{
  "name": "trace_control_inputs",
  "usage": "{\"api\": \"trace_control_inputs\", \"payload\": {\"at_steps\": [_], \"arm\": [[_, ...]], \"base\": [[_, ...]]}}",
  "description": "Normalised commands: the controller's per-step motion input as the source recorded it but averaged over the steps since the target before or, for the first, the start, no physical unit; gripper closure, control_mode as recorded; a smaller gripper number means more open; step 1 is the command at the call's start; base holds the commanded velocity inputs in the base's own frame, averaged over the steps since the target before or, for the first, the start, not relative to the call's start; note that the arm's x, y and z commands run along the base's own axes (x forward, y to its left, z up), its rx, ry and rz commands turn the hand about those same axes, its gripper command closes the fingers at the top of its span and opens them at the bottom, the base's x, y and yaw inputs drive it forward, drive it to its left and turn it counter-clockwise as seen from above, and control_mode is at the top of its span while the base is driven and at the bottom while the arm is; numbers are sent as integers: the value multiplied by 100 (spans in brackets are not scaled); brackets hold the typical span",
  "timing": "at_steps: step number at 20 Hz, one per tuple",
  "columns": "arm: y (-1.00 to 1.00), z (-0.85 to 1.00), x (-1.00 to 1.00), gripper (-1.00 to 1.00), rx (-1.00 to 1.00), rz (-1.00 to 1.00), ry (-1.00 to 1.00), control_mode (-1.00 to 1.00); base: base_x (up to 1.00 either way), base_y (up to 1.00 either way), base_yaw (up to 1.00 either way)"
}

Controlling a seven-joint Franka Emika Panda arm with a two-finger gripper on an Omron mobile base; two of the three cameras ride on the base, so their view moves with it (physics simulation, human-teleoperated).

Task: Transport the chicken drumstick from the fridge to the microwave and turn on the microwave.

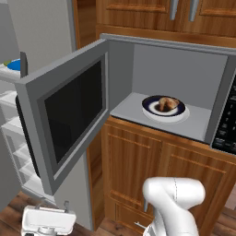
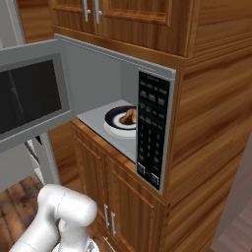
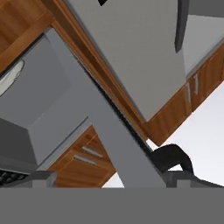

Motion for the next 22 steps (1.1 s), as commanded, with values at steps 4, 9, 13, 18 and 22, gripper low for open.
{"api": "trace_control_inputs", "payload": {"at_steps": [4,9,13,18,22], "arm": [[23,-22,42,-100,-4,-7,0,-100],[27,-23,39,-100,-4,-7,0,-100],[24,-9,34,-100,-4,-9,-2,-100],[4,0,28,-100,0,-14,-12,-100],[0,11,11,-100,5,-17,-16,-100]], "base": [[0,0,0],[0,0,0],[0,0,0],[0,0,0],[0,0,0]]}}
